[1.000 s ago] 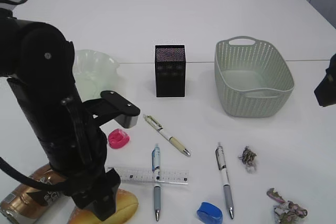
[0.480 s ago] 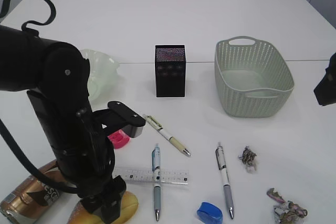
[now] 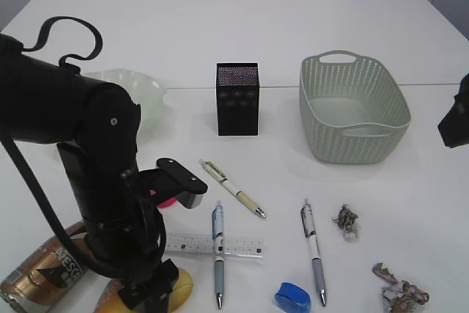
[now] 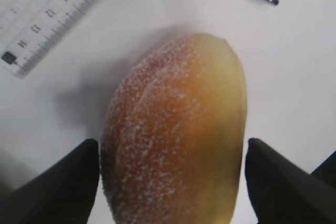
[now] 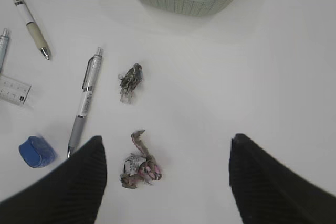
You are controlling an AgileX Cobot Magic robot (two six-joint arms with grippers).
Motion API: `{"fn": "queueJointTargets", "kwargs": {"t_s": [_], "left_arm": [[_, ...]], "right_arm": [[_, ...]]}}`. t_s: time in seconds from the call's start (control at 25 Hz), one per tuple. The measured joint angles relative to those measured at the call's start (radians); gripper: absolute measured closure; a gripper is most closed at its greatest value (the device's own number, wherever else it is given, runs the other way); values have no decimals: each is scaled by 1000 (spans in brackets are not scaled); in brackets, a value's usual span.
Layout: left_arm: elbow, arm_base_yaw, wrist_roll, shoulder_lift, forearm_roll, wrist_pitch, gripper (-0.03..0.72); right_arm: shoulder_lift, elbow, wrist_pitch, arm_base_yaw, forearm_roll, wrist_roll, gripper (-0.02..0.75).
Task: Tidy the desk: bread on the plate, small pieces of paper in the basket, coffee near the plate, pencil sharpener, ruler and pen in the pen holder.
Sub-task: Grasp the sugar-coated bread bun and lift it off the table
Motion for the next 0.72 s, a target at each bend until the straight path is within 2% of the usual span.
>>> {"fn": "queueJointTargets", "kwargs": {"t_s": [0.12,0.32,0.4,0.72], "left_arm": [[0,0,0,3,0,0,90],[0,0,0,3,0,0,274],[-2,0,0,3,0,2,319],[-2,0,0,-50,8,20,342]], "right_arm": [[0,0,0,0,0,0,206],[0,0,0,0,-8,0,206],[0,0,0,0,-8,0,206],[0,0,0,0,-16,0,206]]}}
